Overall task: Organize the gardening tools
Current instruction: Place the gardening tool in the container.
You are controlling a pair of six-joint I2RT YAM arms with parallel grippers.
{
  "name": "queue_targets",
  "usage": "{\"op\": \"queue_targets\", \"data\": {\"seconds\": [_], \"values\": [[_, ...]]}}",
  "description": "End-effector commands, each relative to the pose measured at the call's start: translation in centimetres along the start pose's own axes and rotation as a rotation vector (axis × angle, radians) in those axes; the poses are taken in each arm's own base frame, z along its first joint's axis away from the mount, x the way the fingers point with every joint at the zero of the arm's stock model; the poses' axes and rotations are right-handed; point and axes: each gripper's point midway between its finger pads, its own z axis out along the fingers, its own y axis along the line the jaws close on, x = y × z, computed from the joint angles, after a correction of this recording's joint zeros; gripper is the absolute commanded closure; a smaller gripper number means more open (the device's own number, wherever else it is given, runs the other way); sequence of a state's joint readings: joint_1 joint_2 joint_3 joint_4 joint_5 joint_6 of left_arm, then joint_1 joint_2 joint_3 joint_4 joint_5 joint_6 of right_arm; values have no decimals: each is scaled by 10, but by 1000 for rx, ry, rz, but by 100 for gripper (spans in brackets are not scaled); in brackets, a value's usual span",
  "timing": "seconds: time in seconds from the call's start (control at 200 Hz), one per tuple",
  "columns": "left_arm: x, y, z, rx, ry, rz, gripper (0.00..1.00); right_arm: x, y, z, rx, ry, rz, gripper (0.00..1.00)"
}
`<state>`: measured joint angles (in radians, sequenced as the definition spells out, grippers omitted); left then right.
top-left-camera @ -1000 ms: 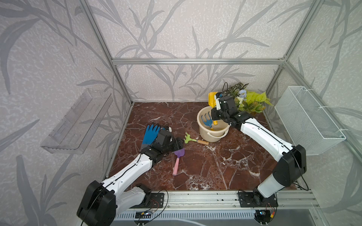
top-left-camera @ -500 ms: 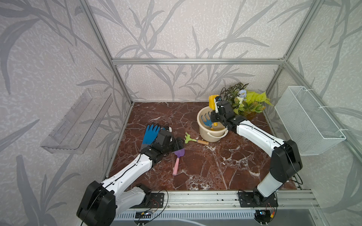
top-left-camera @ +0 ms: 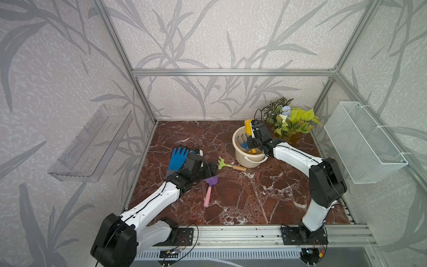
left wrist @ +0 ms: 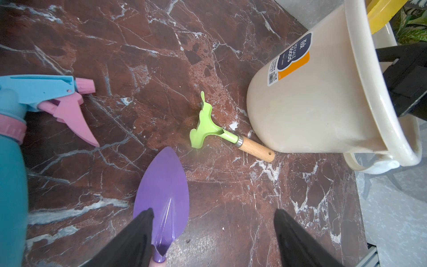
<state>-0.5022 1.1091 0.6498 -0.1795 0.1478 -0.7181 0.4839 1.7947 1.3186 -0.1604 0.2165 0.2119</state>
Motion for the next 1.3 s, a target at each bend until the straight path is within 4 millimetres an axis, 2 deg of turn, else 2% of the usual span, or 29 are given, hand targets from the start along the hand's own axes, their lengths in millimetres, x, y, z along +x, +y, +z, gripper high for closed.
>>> {"op": "queue_targets", "data": {"seconds": [0.0, 0.285, 0.555, 0.575, 0.655, 0.865, 1.13, 1.295], "values": [[-5, -4, -2, 2, -15, 21, 16, -7, -3, 0, 6, -31, 6, 80], [-6, -5, -2, 4, -14, 25, 16, -11, -7, -7, 22, -40, 8, 60], [-5, -1, -4, -13, -11, 27, 16, -33, -6, -34, 0, -73, 20, 51], [-4, -1, -3, -15, -7, 27, 16, -42, -6, -45, -7, -99, 28, 50], [-2, 2, -2, -29, 0, 26, 11, -49, -6, -59, -18, -114, 40, 46], [0, 8, -4, -61, 13, 27, 10, -64, -3, -94, -71, -148, 69, 43], [17, 25, -4, -136, 85, 37, 14, -62, 8, -141, -196, -148, 109, 43], [40, 34, 3, -159, 183, 56, 21, -41, 18, -158, -294, -113, 172, 43]]}}
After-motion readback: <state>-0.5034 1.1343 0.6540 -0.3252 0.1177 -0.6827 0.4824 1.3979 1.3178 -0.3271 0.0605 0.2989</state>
